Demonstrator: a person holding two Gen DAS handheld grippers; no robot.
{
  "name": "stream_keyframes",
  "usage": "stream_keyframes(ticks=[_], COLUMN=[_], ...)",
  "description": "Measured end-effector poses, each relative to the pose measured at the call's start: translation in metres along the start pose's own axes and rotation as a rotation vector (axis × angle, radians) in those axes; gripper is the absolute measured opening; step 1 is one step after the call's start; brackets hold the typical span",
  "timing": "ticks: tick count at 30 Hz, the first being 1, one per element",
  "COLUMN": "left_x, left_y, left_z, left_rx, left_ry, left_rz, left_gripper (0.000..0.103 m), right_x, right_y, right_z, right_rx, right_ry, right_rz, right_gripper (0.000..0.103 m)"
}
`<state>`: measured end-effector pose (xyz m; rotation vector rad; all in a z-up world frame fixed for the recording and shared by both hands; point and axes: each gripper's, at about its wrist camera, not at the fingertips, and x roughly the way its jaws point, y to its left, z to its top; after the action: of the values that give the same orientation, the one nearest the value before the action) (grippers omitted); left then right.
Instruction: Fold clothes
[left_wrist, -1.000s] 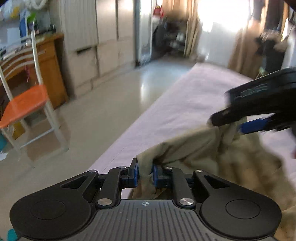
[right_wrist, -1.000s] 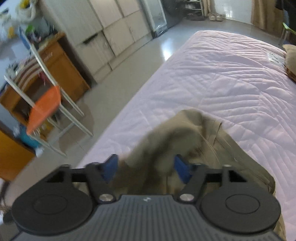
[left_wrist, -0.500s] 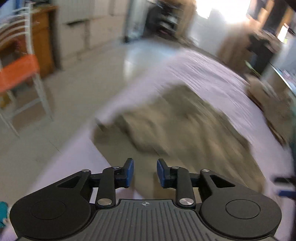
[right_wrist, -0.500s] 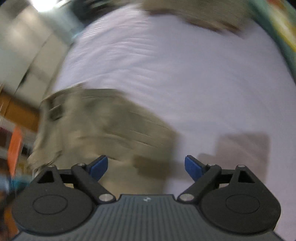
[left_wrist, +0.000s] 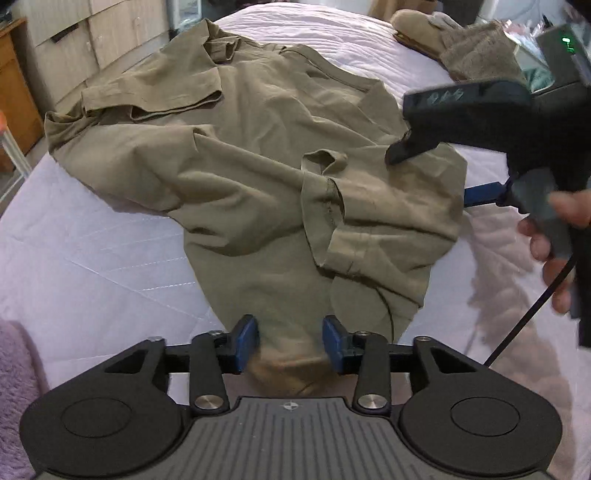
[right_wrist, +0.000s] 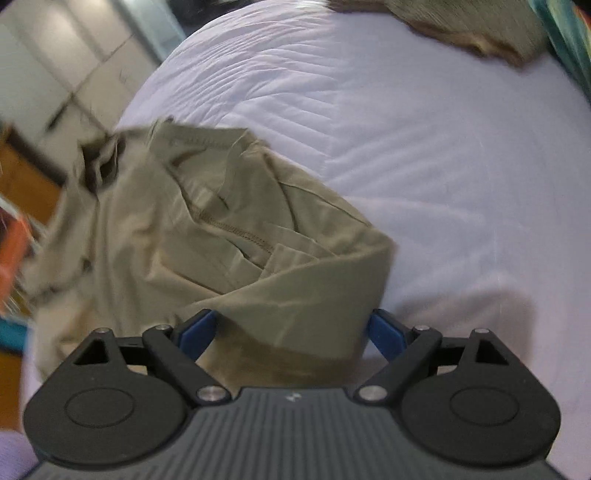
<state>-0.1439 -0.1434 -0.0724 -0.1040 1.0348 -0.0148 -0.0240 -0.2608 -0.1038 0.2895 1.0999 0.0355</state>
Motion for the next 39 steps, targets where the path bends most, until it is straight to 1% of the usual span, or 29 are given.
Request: stream_keyframes(ticks=[2, 4, 5, 6, 7, 8, 9, 10, 11, 12, 14, 17, 19, 21, 23, 25, 27, 28, 29, 31, 32, 33, 34, 35, 36, 37, 39], left_x=[0.003, 0.003, 0.002, 0.002, 0.003, 0.004, 0.005, 0.004, 0.003, 0.001, 0.000, -0.009, -0.016, -0.024, -0.032, -0.040, -0.048, -0.051, -0.053, -0.055, -0.055, -0.056, -0.057, -0.060, -0.063, -0.069, -0.077], left_y=[-0.008, -0.017, -0.019, -0.020, -0.021, -0.021, -0.023, -0.025, -0.026, -0.027, -0.034, -0.056, -0.080, -0.104, -0.129, -0.154, -0.179, -0.191, -0.188, -0.164, -0.152, -0.140, -0.128, -0.111, -0.092, -0.070, -0.026], left_z=[0.000, 0.003, 0.003, 0.003, 0.003, 0.003, 0.004, 0.005, 0.007, 0.008, 0.010, 0.012, 0.011, 0.009, 0.008, 0.007, 0.006, 0.005, 0.008, 0.016, 0.020, 0.024, 0.028, 0.037, 0.049, 0.061, 0.083], left_rx=[0.031, 0.041, 0.042, 0.042, 0.042, 0.041, 0.053, 0.060, 0.051, 0.035, 0.015, 0.041, 0.062, 0.083, 0.104, 0.125, 0.145, 0.156, 0.167, 0.191, 0.203, 0.215, 0.227, 0.246, 0.269, 0.297, 0.354], left_ry=[-0.006, -0.022, -0.036, -0.050, -0.063, -0.077, -0.083, -0.087, -0.094, -0.095, -0.097, -0.131, -0.134, -0.132, -0.130, -0.128, -0.125, -0.124, -0.127, -0.135, -0.140, -0.144, -0.148, -0.157, -0.169, -0.182, -0.205], left_rz=[0.025, 0.040, 0.042, 0.037, 0.030, 0.023, 0.014, -0.001, -0.026, -0.048, -0.082, -0.134, -0.199, -0.270, -0.341, -0.412, -0.483, -0.519, -0.513, -0.459, -0.432, -0.405, -0.378, -0.343, -0.303, -0.249, -0.127], left_gripper=[0.055, 0.056, 0.055, 0.054, 0.051, 0.044, 0.034, 0.028, 0.016, 0.010, 0.010, 0.010, 0.010, 0.001, 0.001, 0.001, 0.001, 0.001, 0.003, 0.011, 0.013, 0.013, 0.013, 0.014, 0.016, 0.017, 0.027], right_x=[0.003, 0.003, 0.001, -0.003, -0.003, -0.004, -0.005, -0.007, -0.010, -0.012, -0.021, -0.039, -0.051, -0.067, -0.081, -0.090, -0.095, -0.096, -0.096, -0.096, -0.097, -0.097, -0.099, -0.101, -0.104, -0.104, -0.106], right_y=[0.010, 0.015, 0.016, 0.016, 0.017, 0.020, 0.023, 0.026, 0.030, 0.033, 0.035, 0.028, 0.021, 0.009, 0.001, -0.003, -0.014, -0.022, -0.029, -0.045, -0.051, -0.059, -0.067, -0.072, -0.075, -0.076, -0.068], right_z=[-0.003, -0.005, -0.006, -0.006, -0.005, -0.003, -0.001, -0.001, -0.001, 0.000, 0.001, 0.008, 0.014, 0.021, 0.029, 0.031, 0.035, 0.036, 0.033, 0.027, 0.023, 0.020, 0.017, 0.012, 0.003, -0.005, -0.031], right_rx=[-0.077, -0.107, -0.114, -0.121, -0.131, -0.151, -0.182, -0.215, -0.248, -0.279, -0.312, -0.335, -0.348, -0.358, -0.382, -0.442, -0.475, -0.449, -0.429, -0.384, -0.339, -0.274, -0.204, -0.103, 0.006, 0.080, 0.208], right_ry=[-0.008, -0.024, -0.038, -0.047, -0.043, -0.036, -0.027, -0.024, -0.021, -0.019, -0.025, -0.051, -0.065, -0.076, -0.068, -0.070, -0.062, -0.051, -0.047, -0.041, -0.038, -0.023, -0.008, 0.004, 0.018, 0.035, 0.044], right_rz=[-0.052, -0.084, -0.074, -0.056, -0.033, -0.018, -0.015, -0.020, -0.025, -0.029, -0.029, -0.039, -0.056, -0.072, -0.074, -0.147, -0.203, -0.187, -0.180, -0.169, -0.185, -0.177, -0.165, -0.126, -0.079, -0.040, 0.041], right_gripper=[0.089, 0.080, 0.065, 0.045, 0.038, 0.026, 0.021, 0.020, 0.017, 0.016, 0.014, 0.013, 0.013, 0.013, 0.013, 0.010, 0.010, 0.011, 0.013, 0.018, 0.028, 0.046, 0.053, 0.064, 0.067, 0.072, 0.074])
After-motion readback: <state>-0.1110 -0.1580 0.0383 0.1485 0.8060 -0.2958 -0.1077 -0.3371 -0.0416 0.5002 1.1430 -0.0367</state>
